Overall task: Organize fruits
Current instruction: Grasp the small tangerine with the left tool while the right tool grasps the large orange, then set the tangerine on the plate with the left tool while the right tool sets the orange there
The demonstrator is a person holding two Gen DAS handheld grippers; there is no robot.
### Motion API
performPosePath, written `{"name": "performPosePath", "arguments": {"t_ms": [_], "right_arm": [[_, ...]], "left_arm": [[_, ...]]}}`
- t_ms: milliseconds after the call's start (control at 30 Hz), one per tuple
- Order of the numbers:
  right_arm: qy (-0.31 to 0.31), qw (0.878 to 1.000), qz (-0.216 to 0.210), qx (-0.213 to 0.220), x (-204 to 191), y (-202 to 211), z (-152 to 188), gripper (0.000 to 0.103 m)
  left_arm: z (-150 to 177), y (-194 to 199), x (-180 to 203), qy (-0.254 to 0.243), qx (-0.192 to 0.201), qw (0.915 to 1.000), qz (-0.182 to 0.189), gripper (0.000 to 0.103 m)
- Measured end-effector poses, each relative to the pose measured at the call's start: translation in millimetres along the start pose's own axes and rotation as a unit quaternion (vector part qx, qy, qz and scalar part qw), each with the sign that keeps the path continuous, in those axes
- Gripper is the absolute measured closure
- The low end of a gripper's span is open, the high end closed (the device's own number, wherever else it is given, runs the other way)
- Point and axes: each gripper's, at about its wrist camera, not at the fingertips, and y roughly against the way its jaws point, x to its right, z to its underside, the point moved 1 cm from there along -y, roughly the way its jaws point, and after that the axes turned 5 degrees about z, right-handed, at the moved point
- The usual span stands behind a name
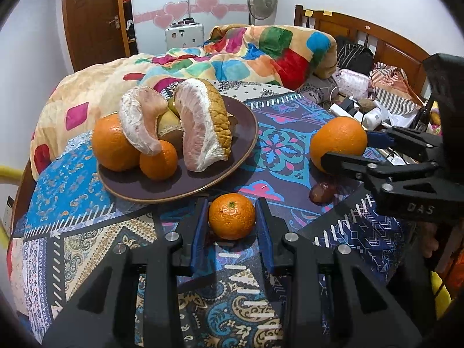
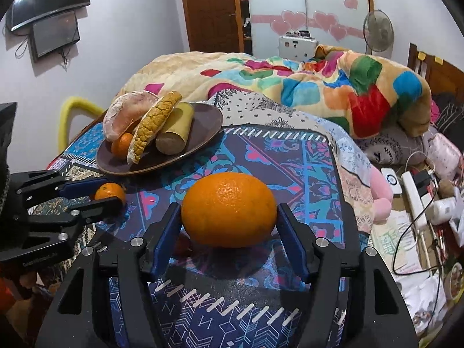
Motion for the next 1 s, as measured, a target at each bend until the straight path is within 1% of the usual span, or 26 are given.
{"name": "performPosePath", "arguments": {"t_ms": [233, 367, 533, 633, 833, 900, 1000], "right_arm": [[-0.010, 1.000, -0.009, 0.000, 3, -3, -3, 0.042], [-0.022, 0.999, -0.024, 0.001, 4, -3, -10, 0.043], [-0.021, 0.999, -0.031, 0.018, -2, -2, -28, 0.043], [-0.012, 0.999, -0.027, 0.027, -9, -5, -40, 0.043], [-0.004, 0.999, -0.020, 0.032, -18, -22, -65, 0.043], [-0.001, 1.000, -0.011, 0.028, -21, -32, -75, 0.043], [-0.006, 1.000, -0.010, 0.013, -21, -50, -87, 0.043]], "left_arm": [[-2, 21, -19, 0.017, 0.024, 0.9995, -0.010, 0.070], [-6, 32, -41, 0.029, 0.033, 0.9985, -0.032, 0.070], [-10, 38, -69, 0.052, 0.039, 0.9965, -0.052, 0.070], [-12, 35, -82, 0.059, 0.040, 0.9956, -0.061, 0.070], [-17, 16, -99, 0.067, 0.025, 0.9950, -0.070, 0.070], [-20, 10, -100, 0.065, 0.023, 0.9952, -0.069, 0.070], [-22, 5, -101, 0.064, 0.023, 0.9954, -0.068, 0.070]]}}
